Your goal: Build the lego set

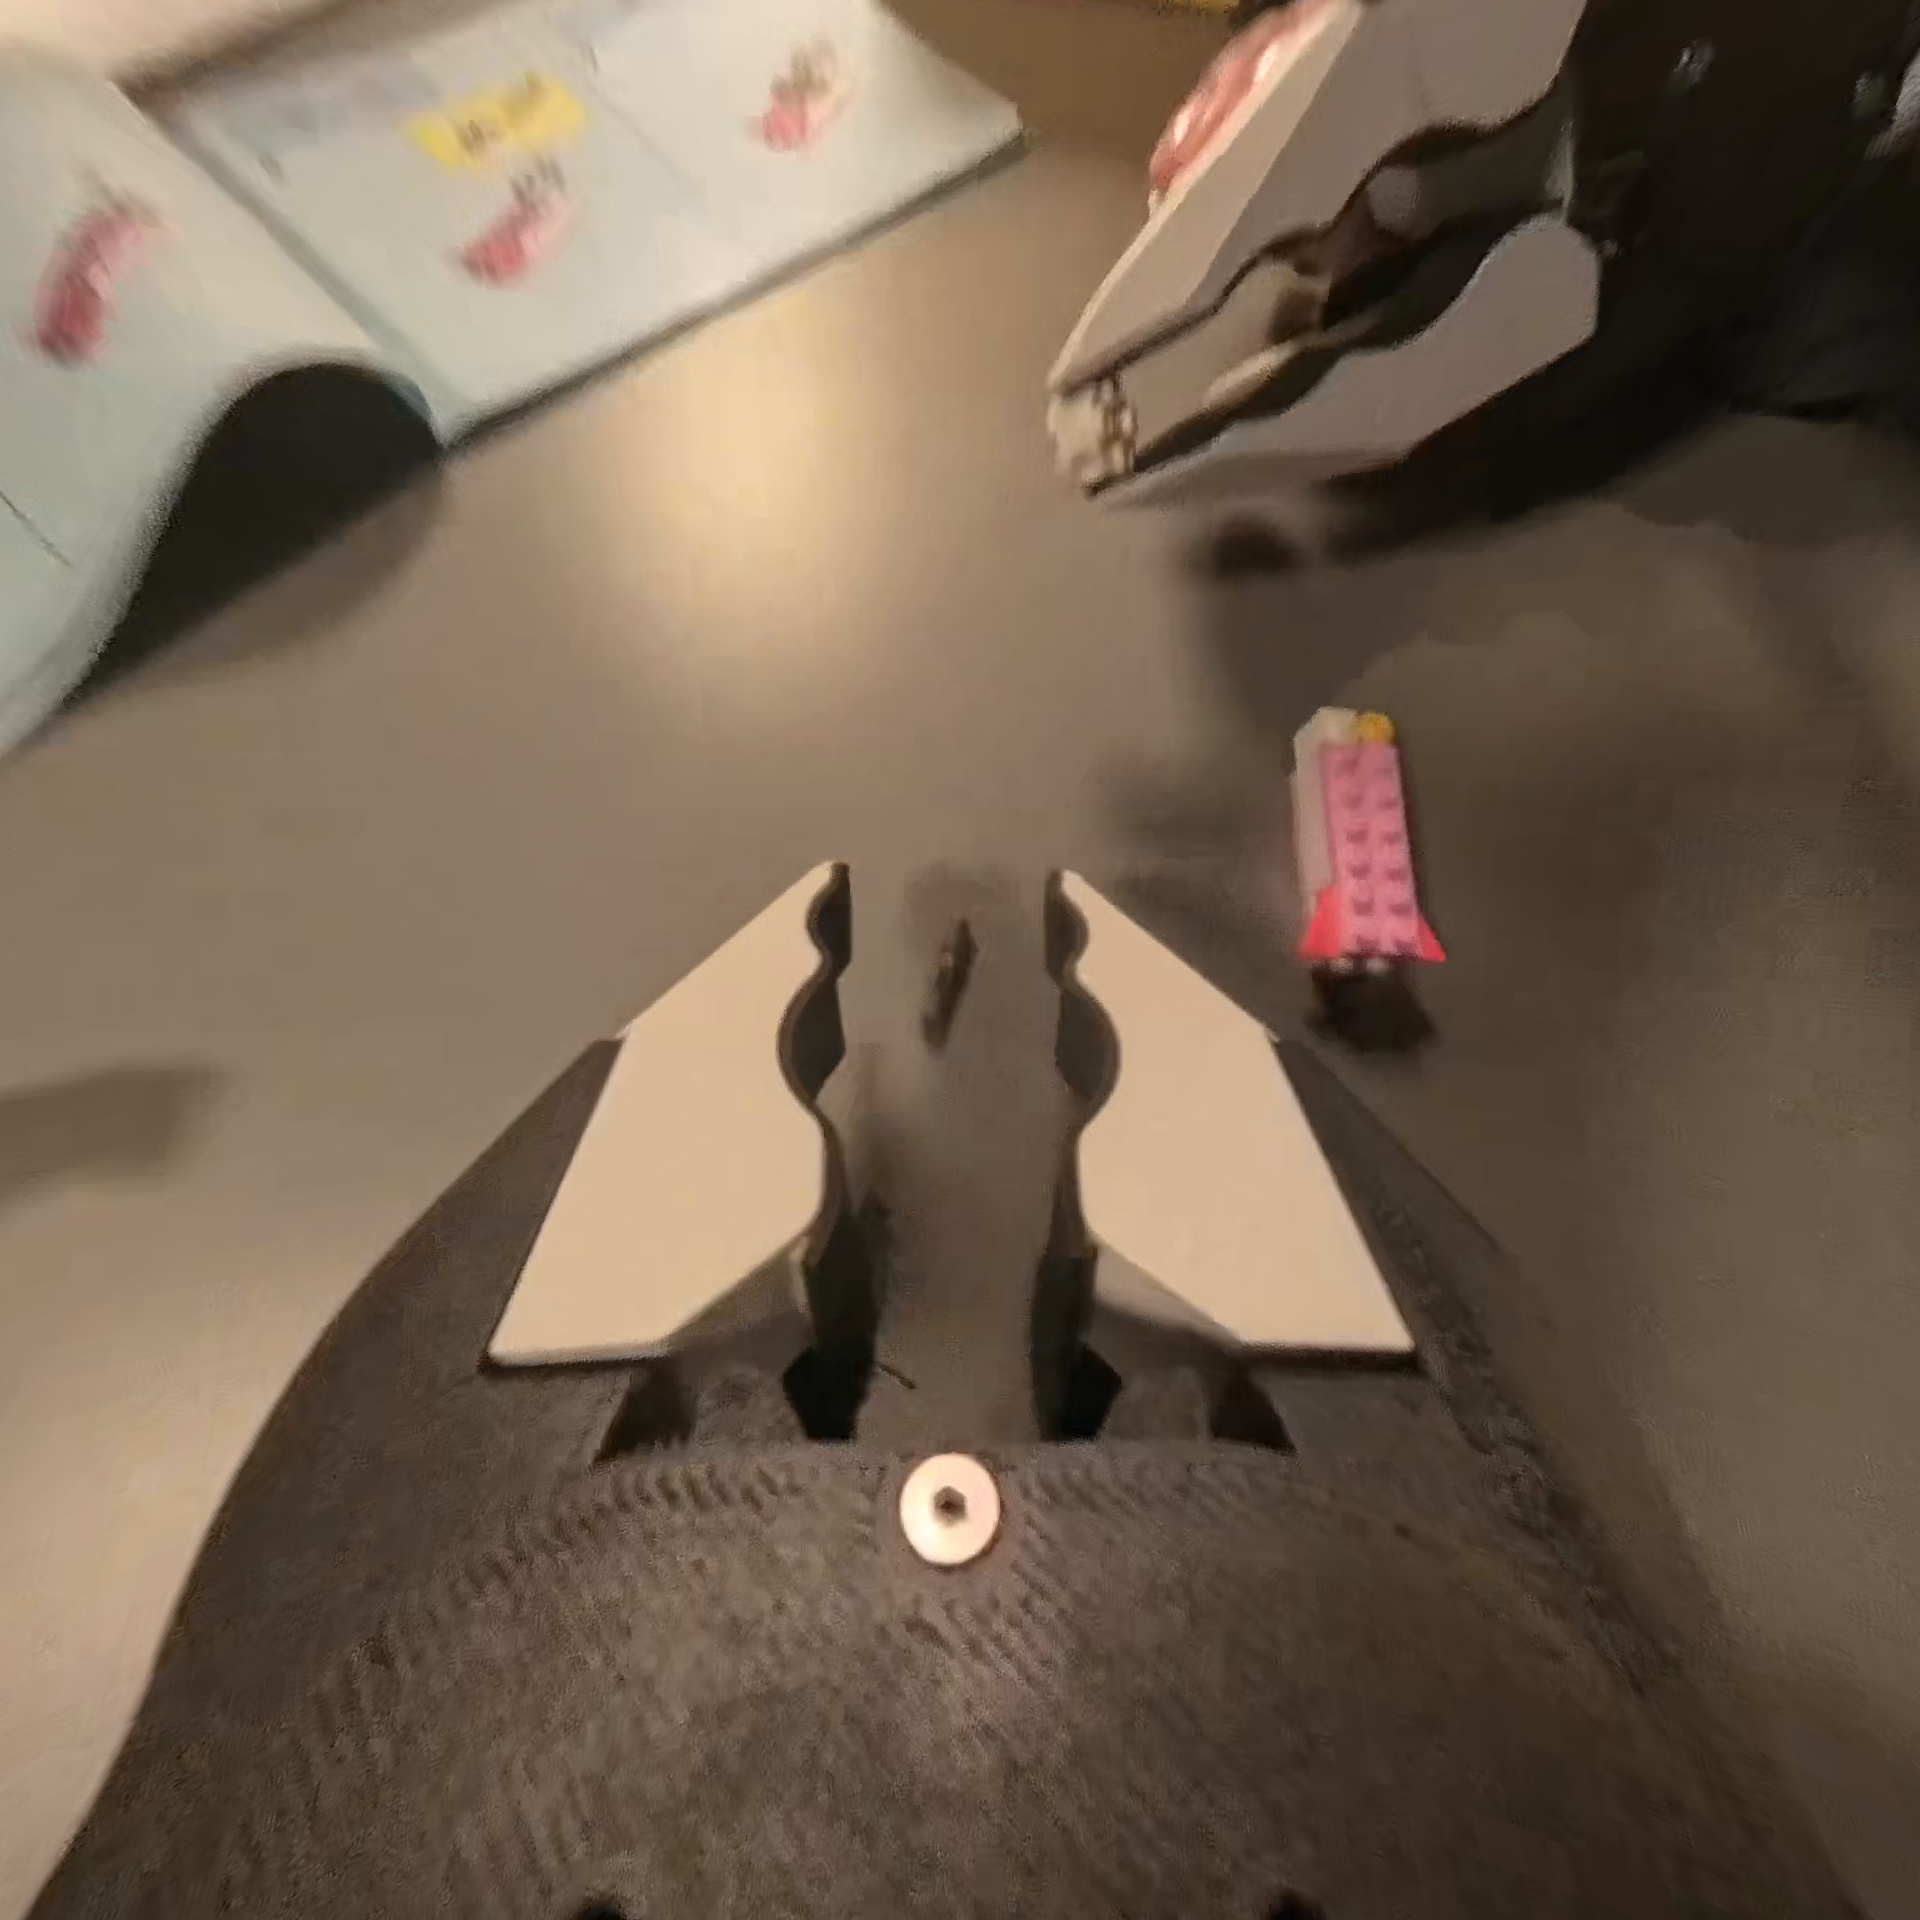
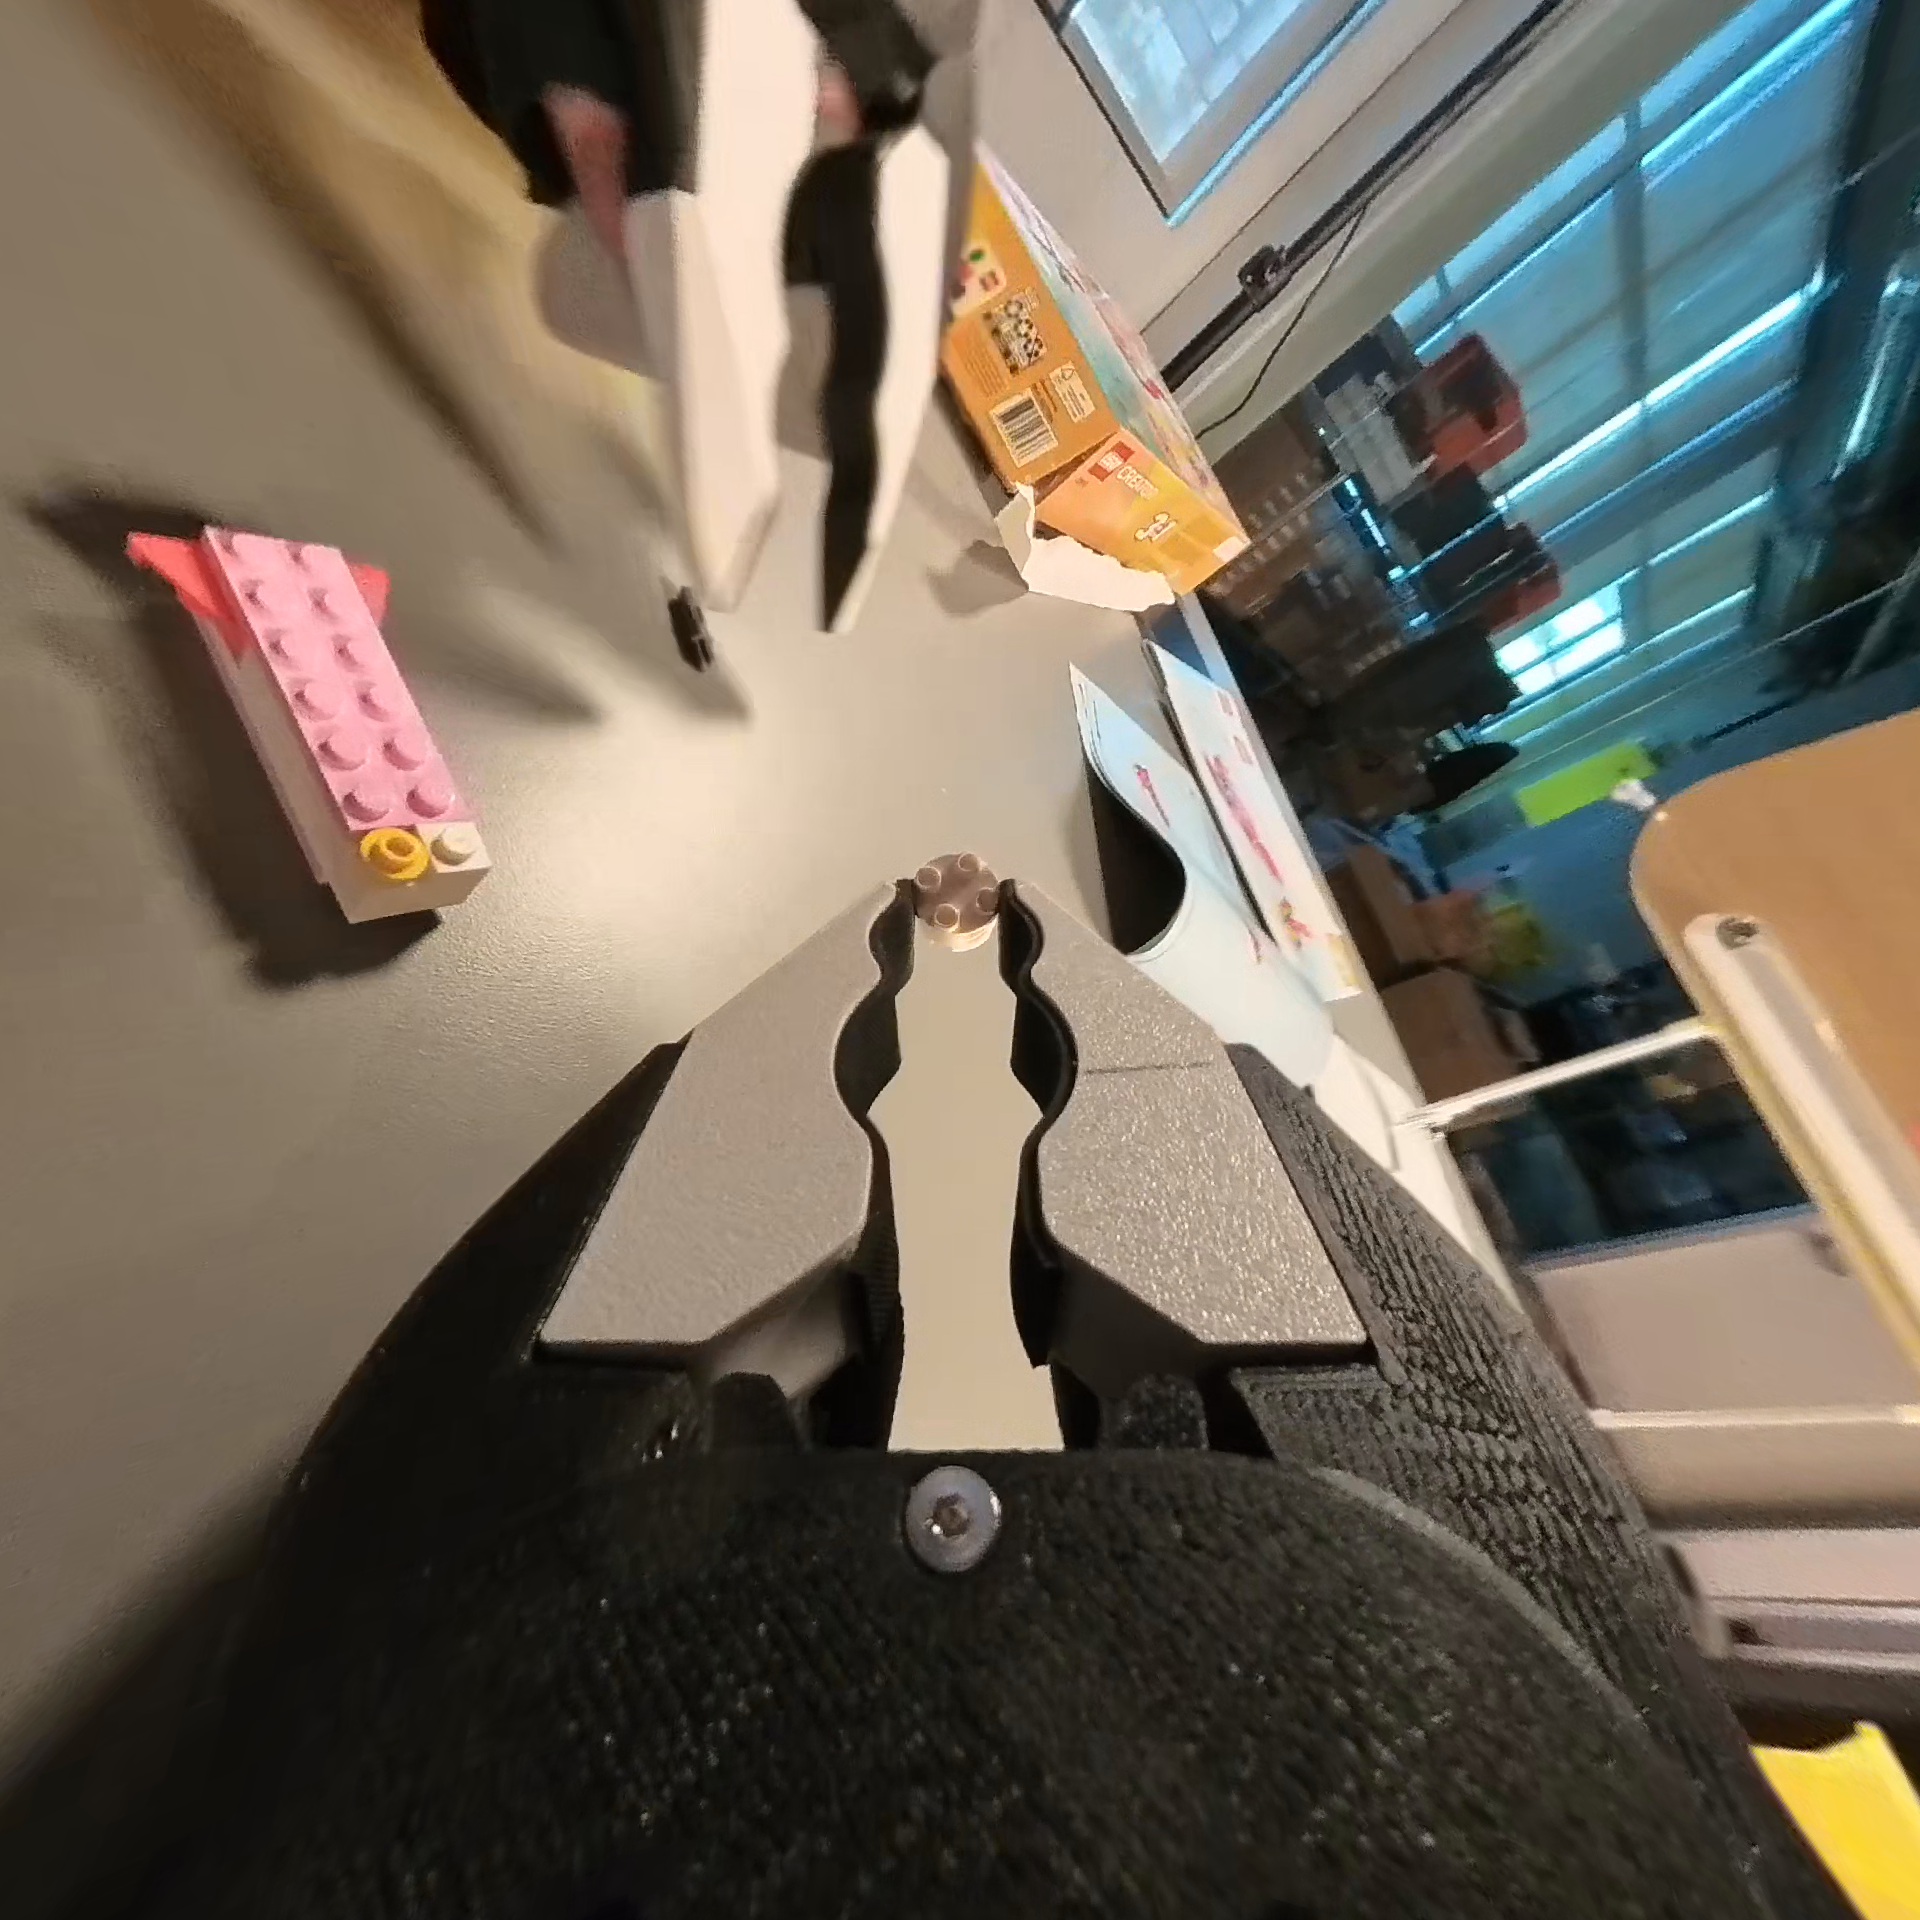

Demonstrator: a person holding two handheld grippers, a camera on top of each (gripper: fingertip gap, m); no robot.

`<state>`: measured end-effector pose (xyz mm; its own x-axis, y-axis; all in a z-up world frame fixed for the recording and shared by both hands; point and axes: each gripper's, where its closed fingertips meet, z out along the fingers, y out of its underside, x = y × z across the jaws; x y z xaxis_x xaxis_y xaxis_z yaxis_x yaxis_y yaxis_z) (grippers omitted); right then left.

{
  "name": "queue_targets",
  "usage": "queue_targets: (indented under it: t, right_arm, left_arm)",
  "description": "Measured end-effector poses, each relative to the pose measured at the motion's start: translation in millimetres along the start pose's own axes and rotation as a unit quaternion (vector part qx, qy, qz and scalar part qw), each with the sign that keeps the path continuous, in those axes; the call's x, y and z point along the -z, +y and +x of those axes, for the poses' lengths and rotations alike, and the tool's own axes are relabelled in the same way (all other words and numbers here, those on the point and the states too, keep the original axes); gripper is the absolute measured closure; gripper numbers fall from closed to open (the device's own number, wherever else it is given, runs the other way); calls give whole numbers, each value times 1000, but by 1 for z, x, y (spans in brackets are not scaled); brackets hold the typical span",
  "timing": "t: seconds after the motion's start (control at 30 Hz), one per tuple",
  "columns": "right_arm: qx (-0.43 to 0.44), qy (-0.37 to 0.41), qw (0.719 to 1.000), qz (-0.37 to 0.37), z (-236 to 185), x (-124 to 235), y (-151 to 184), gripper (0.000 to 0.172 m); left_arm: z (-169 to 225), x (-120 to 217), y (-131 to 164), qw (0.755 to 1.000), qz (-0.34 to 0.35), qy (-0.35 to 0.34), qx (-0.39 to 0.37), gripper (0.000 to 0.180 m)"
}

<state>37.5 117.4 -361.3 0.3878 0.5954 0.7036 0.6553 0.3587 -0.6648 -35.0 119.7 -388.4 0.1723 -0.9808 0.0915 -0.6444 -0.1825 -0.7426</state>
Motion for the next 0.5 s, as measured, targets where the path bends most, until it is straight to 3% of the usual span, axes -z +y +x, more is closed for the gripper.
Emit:
queue_targets:
  t: [0.13, 0.3, 0.5]
  right_arm:
    - [-12, -4, 1000, 0, 0, 0, 2, 158]
    - [-10, -7, 1000, 1, -2, -1, 1, 158]
    - [-10, -8, 1000, 1, -2, -1, 0, 158]
  left_arm:
    - [0, -1, 23, 998, -49, 21, 24, 142]
    - [-2, -2, 25, 999, -51, 6, -10, 158]
    - [-2, -2, 26, 997, -58, -6, -42, 160]
